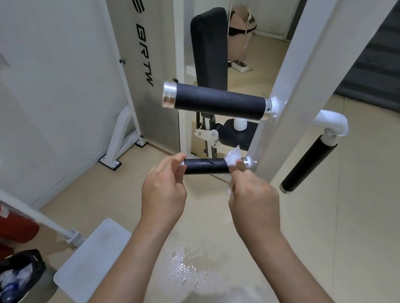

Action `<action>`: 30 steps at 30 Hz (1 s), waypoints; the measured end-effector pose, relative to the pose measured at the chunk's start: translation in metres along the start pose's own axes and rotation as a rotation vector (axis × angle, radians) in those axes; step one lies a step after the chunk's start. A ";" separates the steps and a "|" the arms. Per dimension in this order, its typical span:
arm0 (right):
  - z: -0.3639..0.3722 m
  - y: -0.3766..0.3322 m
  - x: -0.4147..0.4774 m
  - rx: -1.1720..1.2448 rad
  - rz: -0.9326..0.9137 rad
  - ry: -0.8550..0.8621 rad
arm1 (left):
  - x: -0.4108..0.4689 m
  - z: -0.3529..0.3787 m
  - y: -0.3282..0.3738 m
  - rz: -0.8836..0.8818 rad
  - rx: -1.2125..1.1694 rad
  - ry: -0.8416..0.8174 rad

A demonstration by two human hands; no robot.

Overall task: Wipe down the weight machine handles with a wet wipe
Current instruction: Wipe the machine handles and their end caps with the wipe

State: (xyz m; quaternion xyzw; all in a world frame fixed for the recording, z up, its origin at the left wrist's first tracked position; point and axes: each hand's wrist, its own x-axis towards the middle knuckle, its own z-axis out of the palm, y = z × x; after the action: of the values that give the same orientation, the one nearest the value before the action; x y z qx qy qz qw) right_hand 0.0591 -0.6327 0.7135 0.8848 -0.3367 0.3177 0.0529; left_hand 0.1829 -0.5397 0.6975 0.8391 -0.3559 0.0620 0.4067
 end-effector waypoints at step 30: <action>0.022 -0.001 0.022 0.176 0.077 0.082 | 0.008 -0.010 -0.003 0.200 0.169 -0.036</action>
State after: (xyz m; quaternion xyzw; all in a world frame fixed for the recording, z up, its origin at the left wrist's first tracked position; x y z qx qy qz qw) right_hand 0.0843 -0.6512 0.7092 0.8587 -0.3387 0.3838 -0.0235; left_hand 0.1925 -0.5359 0.7053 0.8317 -0.4387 0.1168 0.3198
